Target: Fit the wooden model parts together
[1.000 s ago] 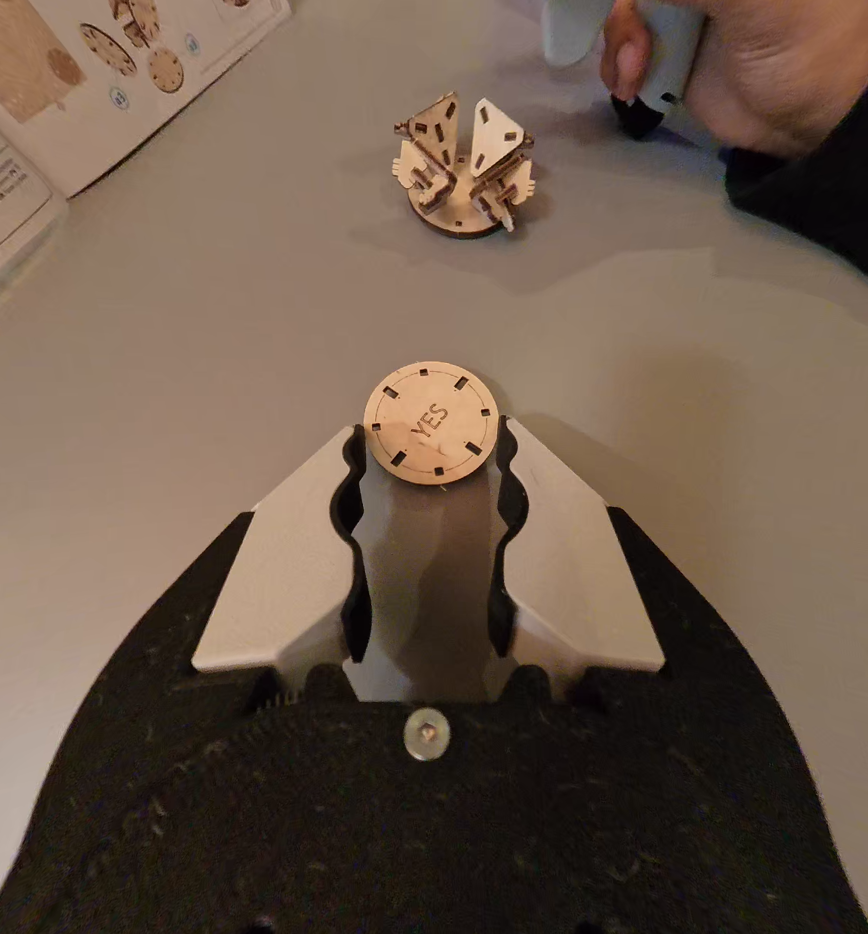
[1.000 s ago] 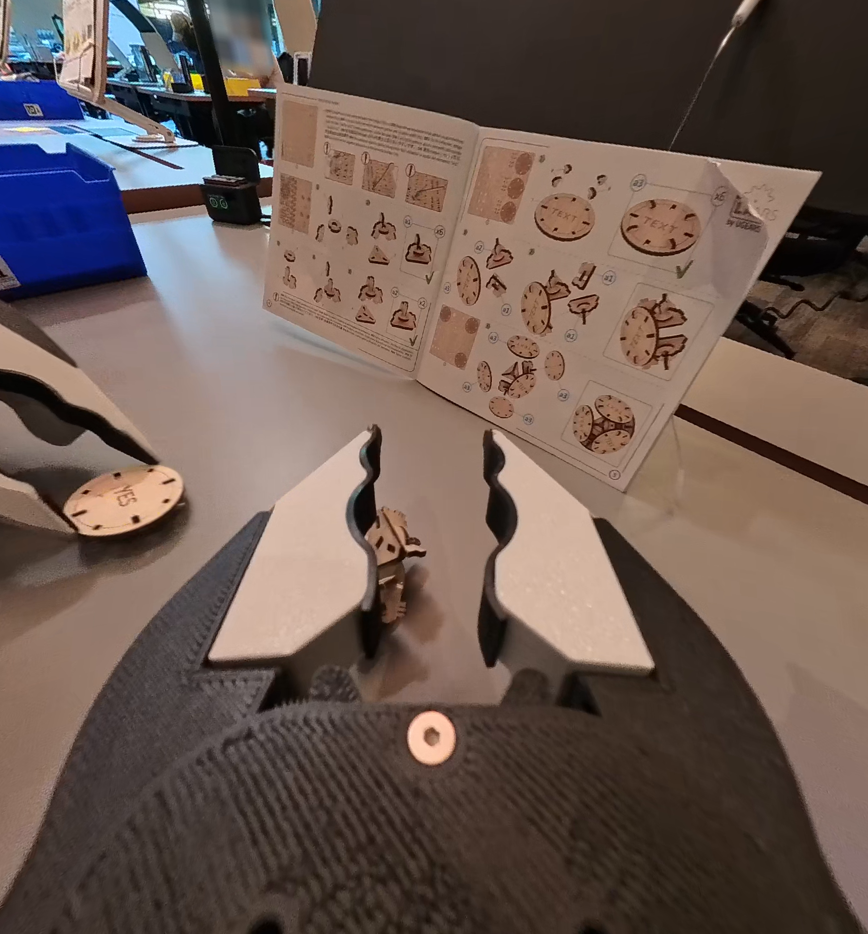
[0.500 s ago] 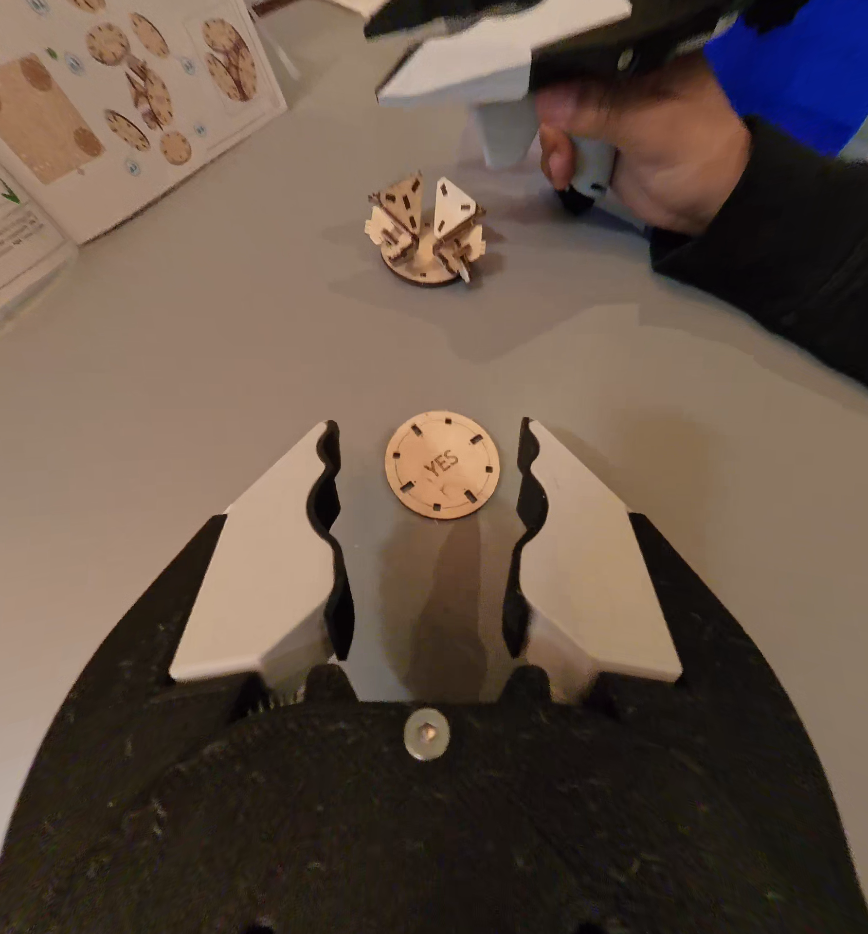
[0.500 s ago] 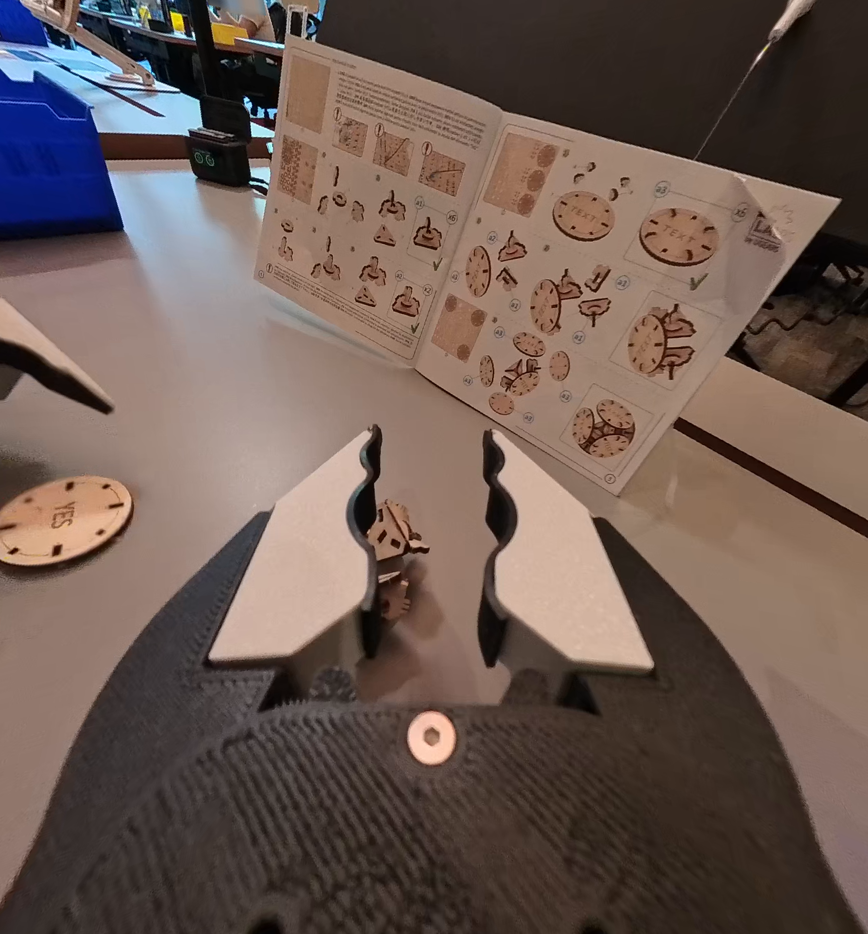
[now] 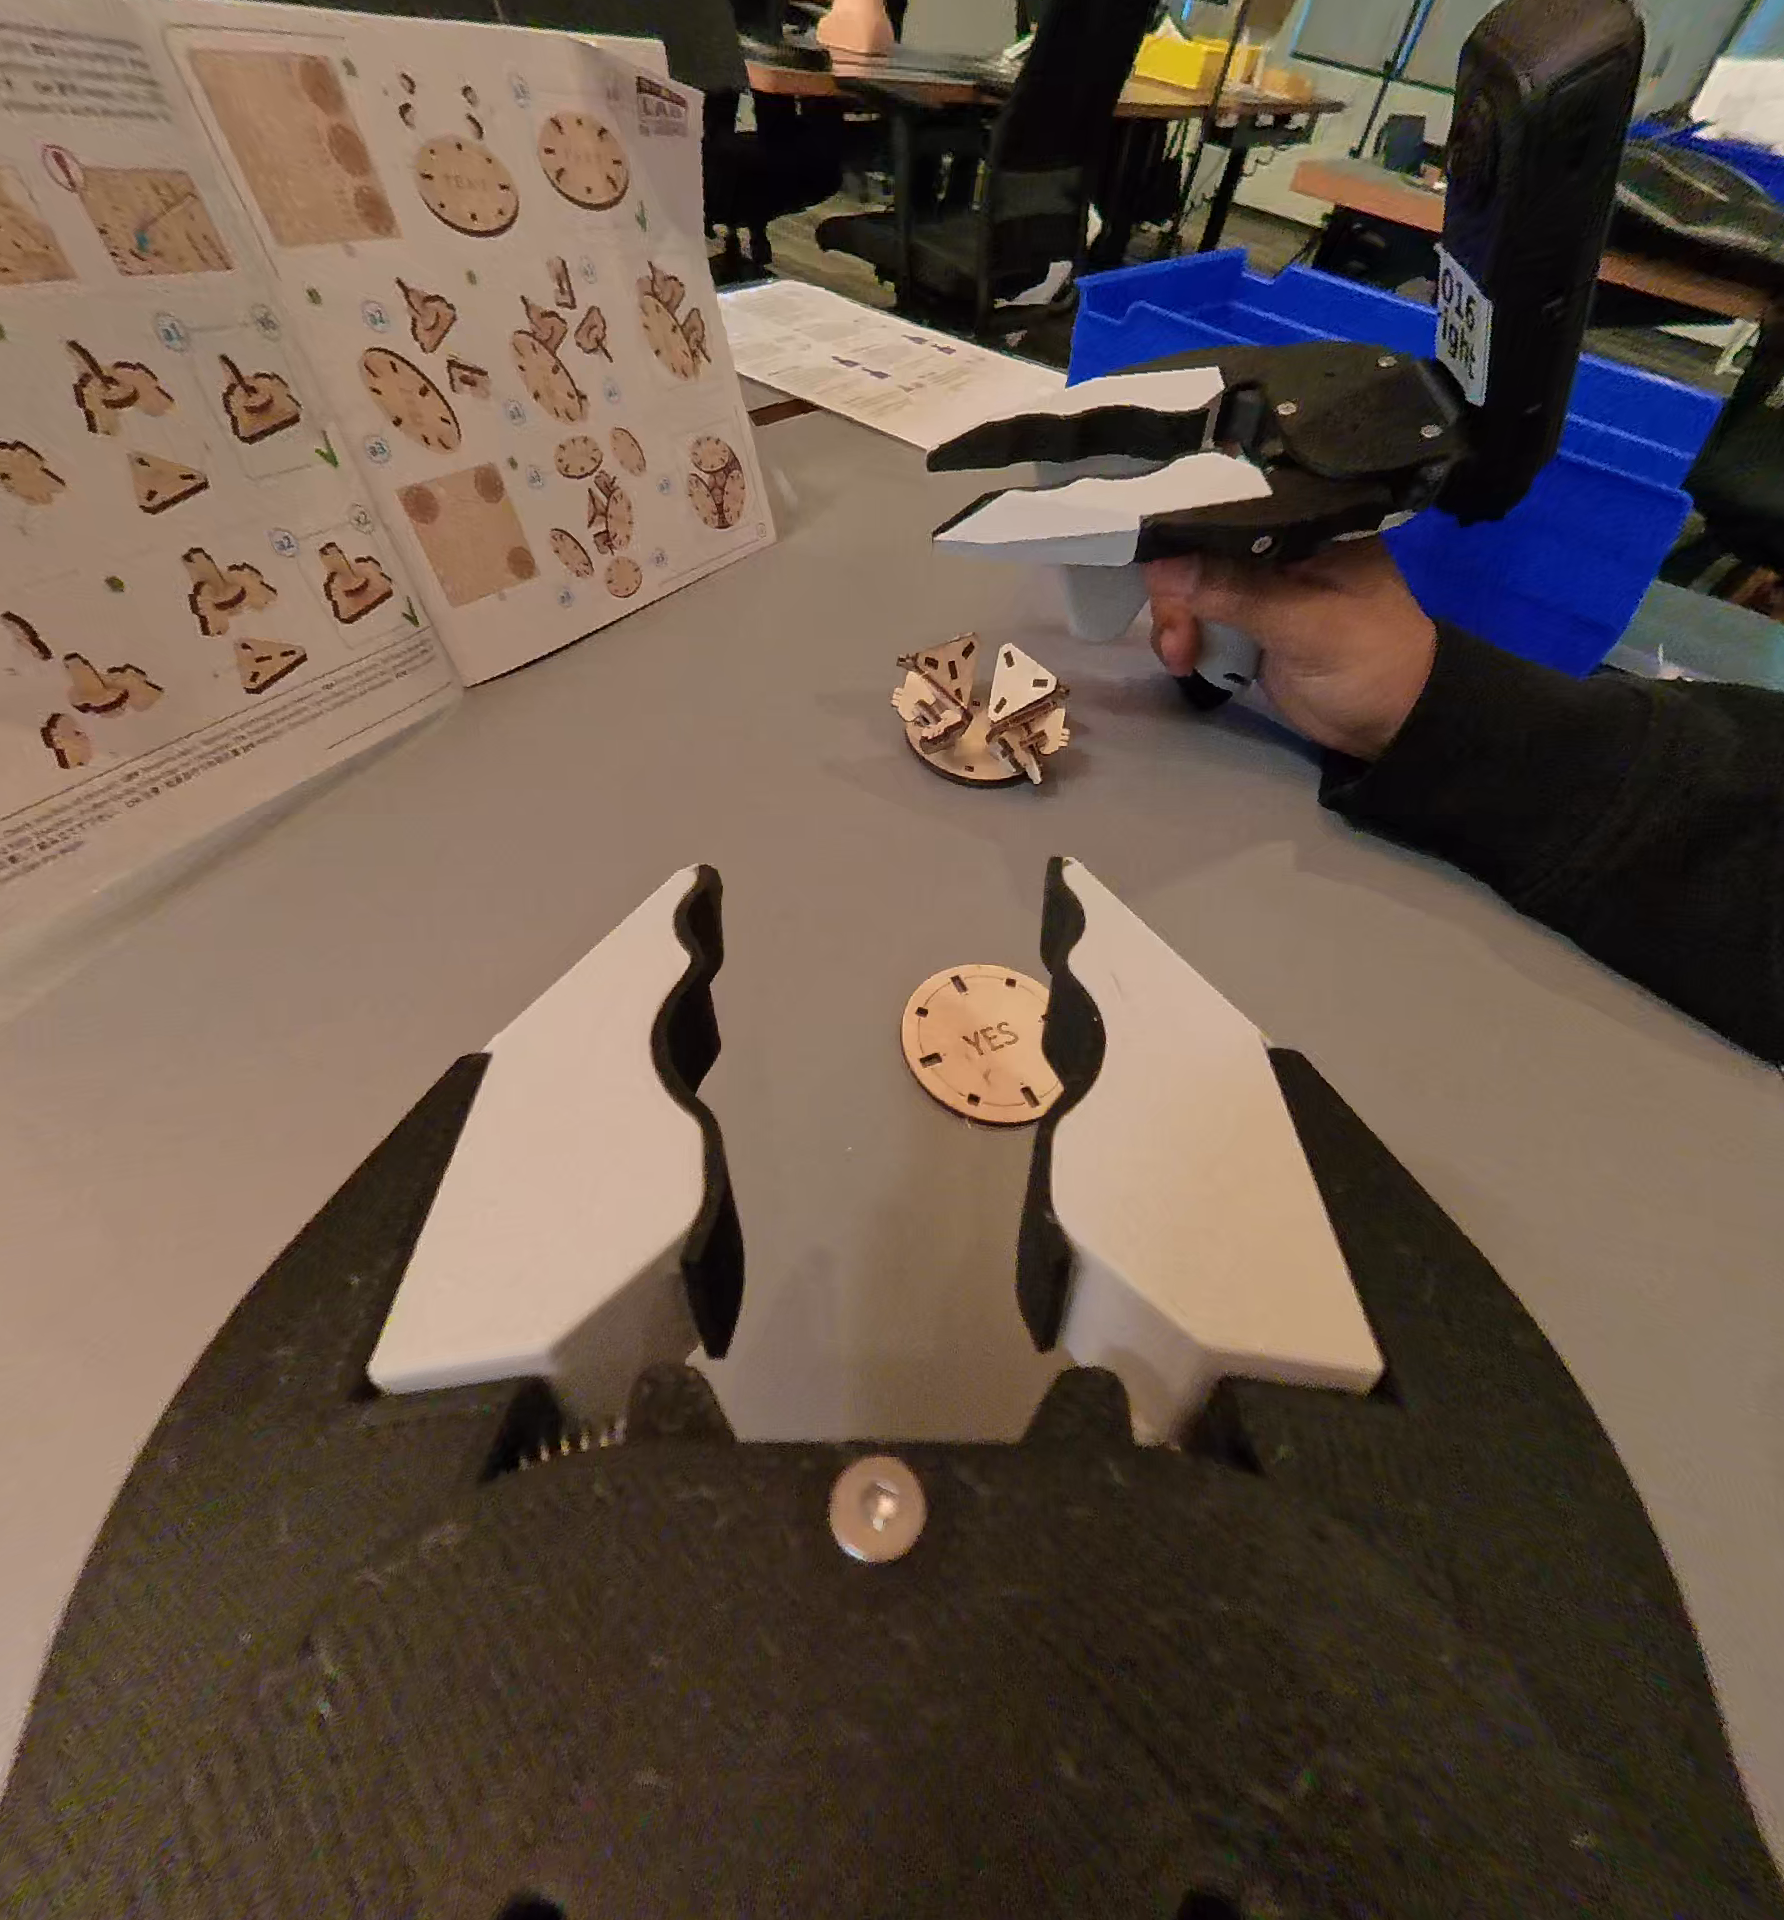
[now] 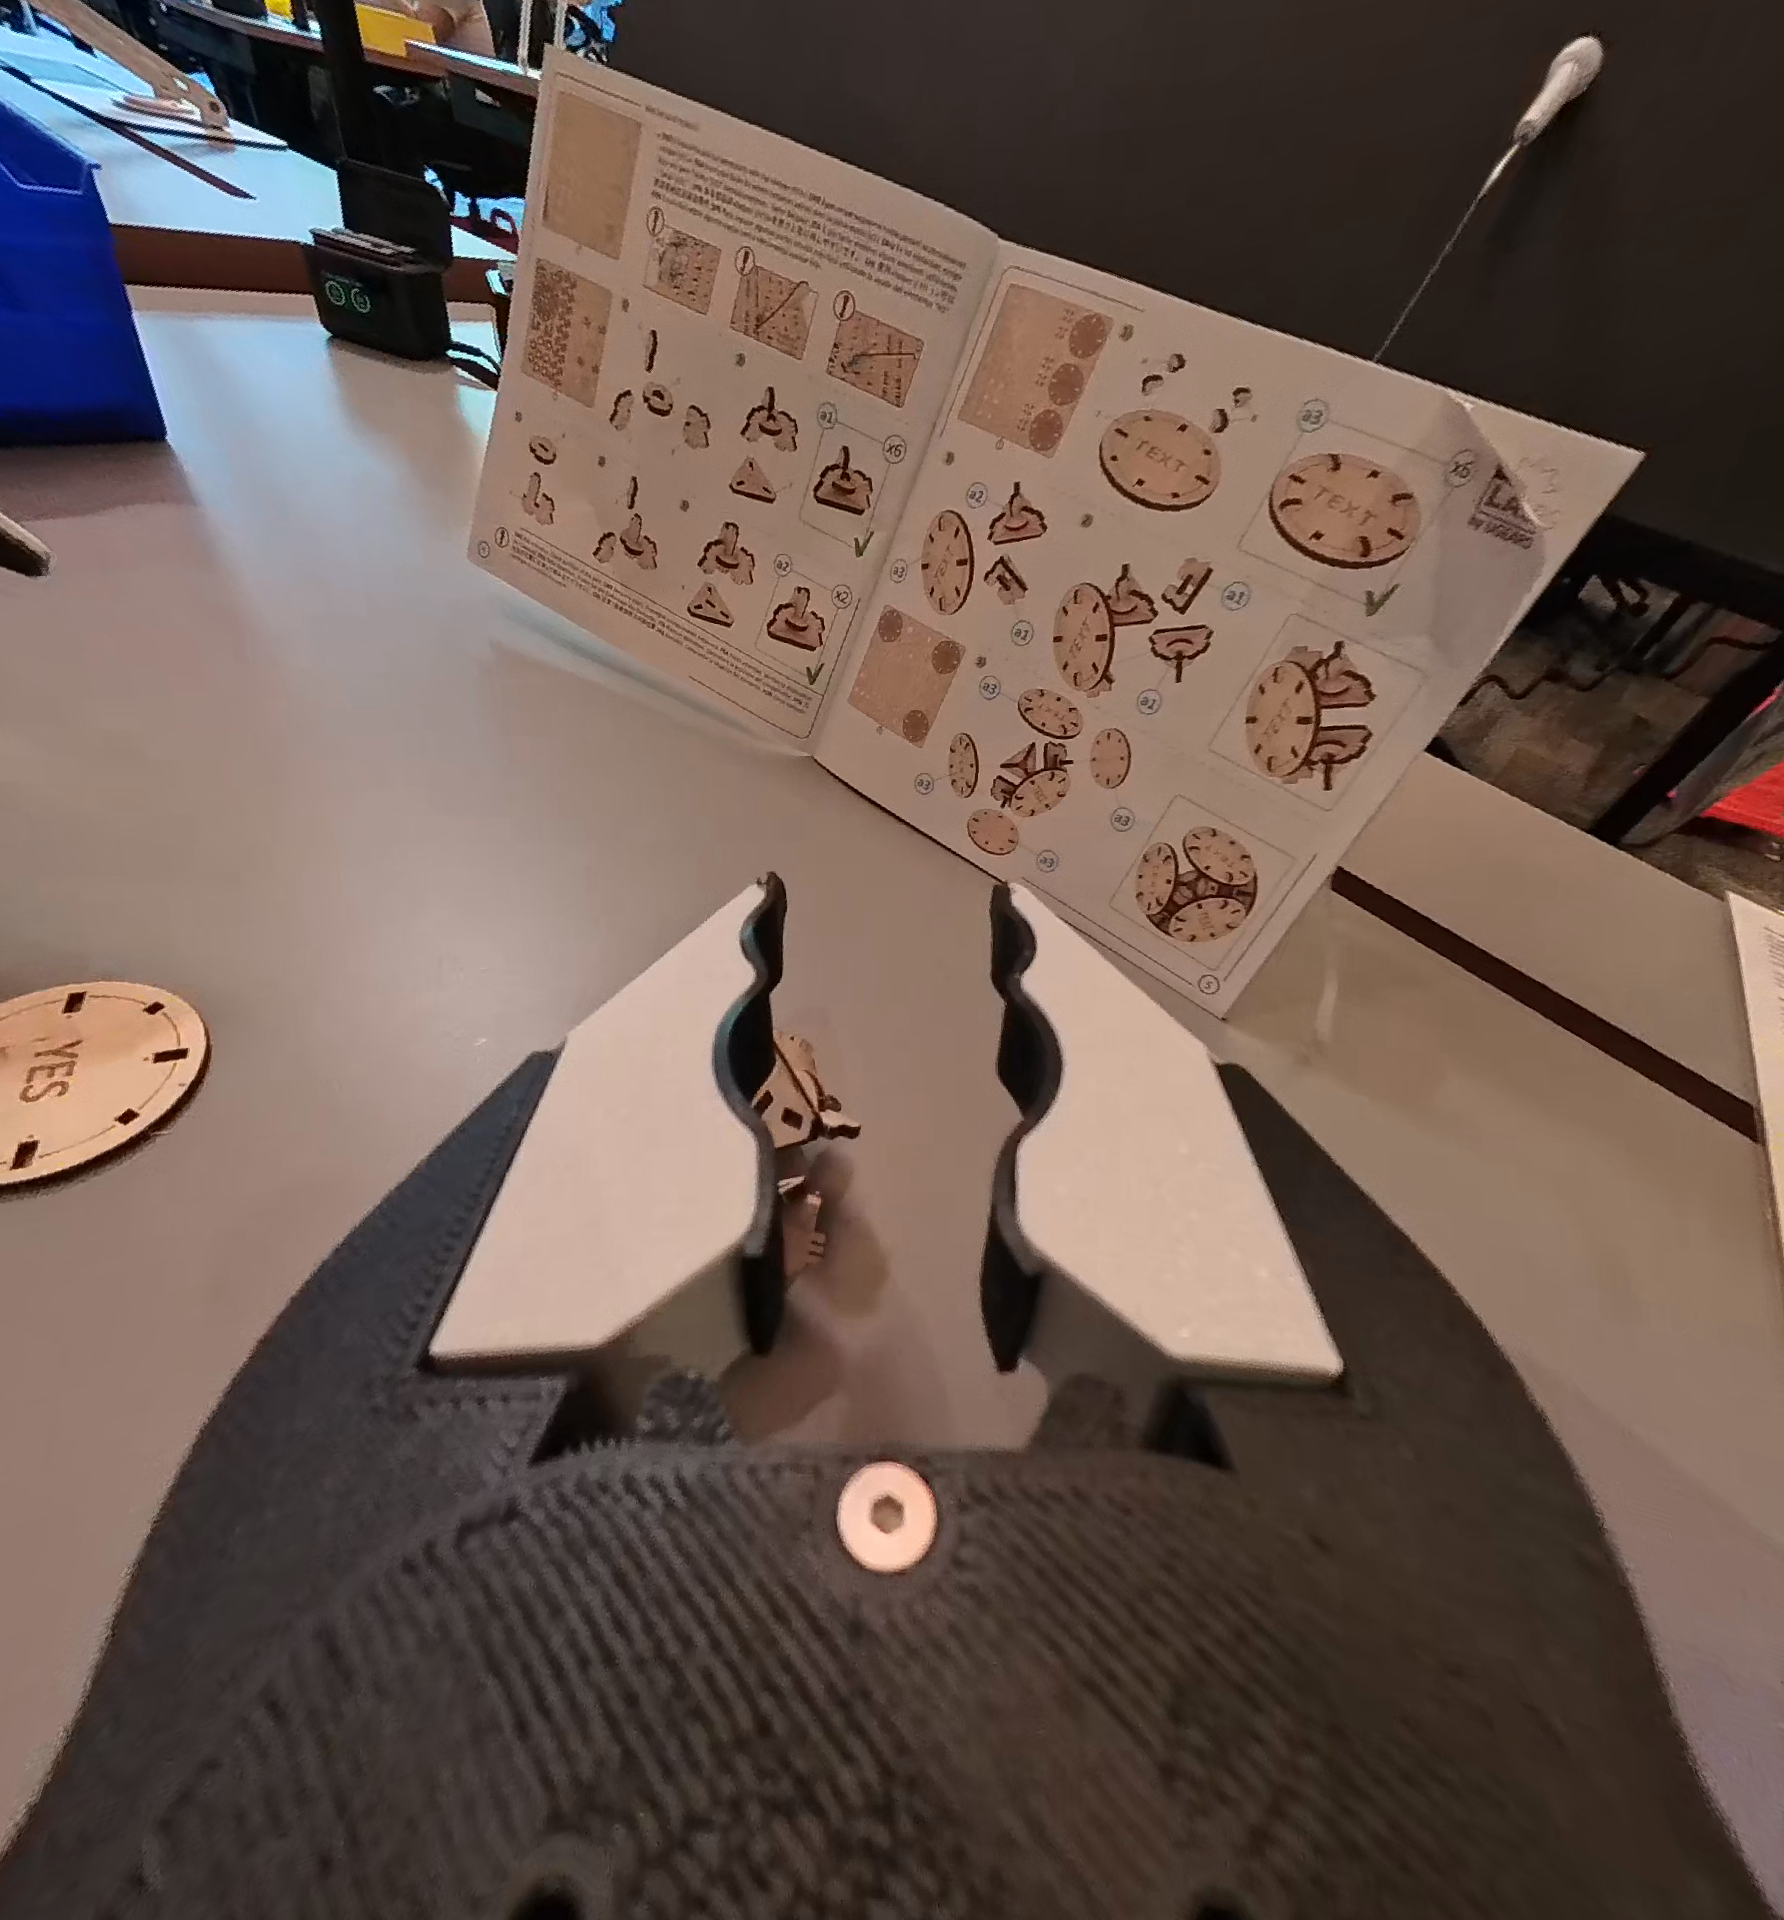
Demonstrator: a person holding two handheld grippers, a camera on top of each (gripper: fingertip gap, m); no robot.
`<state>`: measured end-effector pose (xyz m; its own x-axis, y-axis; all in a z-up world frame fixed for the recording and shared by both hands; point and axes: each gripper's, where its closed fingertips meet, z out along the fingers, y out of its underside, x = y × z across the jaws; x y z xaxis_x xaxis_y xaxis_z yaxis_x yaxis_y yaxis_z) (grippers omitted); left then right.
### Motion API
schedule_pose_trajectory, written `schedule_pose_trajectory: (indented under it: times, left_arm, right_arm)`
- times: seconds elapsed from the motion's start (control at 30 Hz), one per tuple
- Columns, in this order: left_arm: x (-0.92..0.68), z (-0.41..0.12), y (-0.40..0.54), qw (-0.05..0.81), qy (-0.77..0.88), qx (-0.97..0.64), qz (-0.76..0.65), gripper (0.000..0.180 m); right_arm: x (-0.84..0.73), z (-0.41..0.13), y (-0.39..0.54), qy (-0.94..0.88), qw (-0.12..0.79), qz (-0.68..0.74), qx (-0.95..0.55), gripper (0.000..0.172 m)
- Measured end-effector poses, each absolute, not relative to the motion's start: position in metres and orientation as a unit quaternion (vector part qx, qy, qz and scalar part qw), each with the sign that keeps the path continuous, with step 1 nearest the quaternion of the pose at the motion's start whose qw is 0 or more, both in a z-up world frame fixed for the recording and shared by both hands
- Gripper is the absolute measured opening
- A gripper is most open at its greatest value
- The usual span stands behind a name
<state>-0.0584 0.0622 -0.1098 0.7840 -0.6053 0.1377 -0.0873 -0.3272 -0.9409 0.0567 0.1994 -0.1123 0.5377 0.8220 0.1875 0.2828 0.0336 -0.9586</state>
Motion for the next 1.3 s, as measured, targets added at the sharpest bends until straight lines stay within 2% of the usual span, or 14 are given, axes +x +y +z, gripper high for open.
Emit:
schedule_pose_trajectory:
  times: [0.63,0.7,0.8,0.9,0.97,1.07,1.13,1.23,1.3]
  left_arm:
    - [-0.096,-0.092,0.064,0.562,0.18,-0.774,-0.228,0.065]
    - [-0.132,-0.079,0.064,0.557,0.165,-0.796,-0.171,0.051]
    - [-0.237,-0.042,0.054,0.539,0.109,-0.835,-0.029,0.05]
    - [-0.354,-0.018,0.038,0.512,0.012,-0.858,0.045,0.046]
    - [-0.417,-0.036,0.033,0.449,-0.039,-0.892,0.047,0.048]
    - [-0.48,-0.097,0.024,0.307,-0.088,-0.947,0.025,0.054]
    - [-0.507,-0.138,0.018,0.234,-0.098,-0.966,0.039,0.043]
    - [-0.517,-0.172,0.014,0.187,-0.08,-0.977,0.057,0.032]
    - [-0.515,-0.17,0.02,0.208,-0.069,-0.974,0.059,0.027]
  right_arm:
    - [0.055,-0.113,0.197,-0.432,0.585,0.223,-0.65,0.038]
    - [0.055,-0.113,0.196,-0.433,0.586,0.224,-0.648,0.038]
    - [0.053,-0.113,0.195,-0.438,0.584,0.224,-0.646,0.036]
    - [0.052,-0.115,0.193,-0.446,0.578,0.226,-0.645,0.036]
    - [0.052,-0.115,0.193,-0.447,0.58,0.225,-0.643,0.035]
    - [0.051,-0.116,0.193,-0.448,0.577,0.226,-0.645,0.034]
    - [0.051,-0.116,0.193,-0.447,0.576,0.225,-0.647,0.034]
    - [0.051,-0.118,0.195,-0.447,0.576,0.215,-0.65,0.035]
    - [0.05,-0.12,0.196,-0.45,0.573,0.205,-0.654,0.034]
